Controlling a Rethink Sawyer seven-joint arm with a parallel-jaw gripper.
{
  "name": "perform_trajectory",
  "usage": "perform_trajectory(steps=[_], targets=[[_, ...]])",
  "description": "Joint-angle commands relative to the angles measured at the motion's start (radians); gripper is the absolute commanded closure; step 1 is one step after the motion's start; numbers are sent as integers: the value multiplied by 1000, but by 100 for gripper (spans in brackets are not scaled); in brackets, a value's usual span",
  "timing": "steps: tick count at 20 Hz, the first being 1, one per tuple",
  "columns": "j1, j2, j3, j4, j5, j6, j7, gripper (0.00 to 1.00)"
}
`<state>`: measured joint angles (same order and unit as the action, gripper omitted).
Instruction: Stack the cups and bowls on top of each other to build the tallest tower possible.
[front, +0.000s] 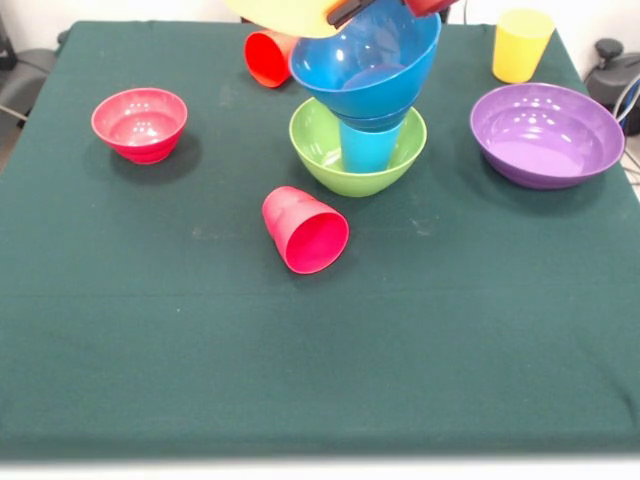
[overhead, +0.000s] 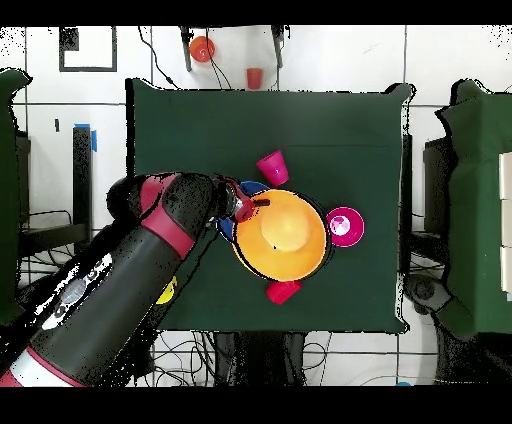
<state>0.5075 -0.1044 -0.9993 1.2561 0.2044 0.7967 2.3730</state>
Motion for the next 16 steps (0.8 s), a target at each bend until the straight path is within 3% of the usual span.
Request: perform_trajectory(steps=[1, 16], targets=[[-15, -7, 189, 3, 47, 78, 136, 100], [-42, -65, 257, 55, 73, -50, 128, 100]])
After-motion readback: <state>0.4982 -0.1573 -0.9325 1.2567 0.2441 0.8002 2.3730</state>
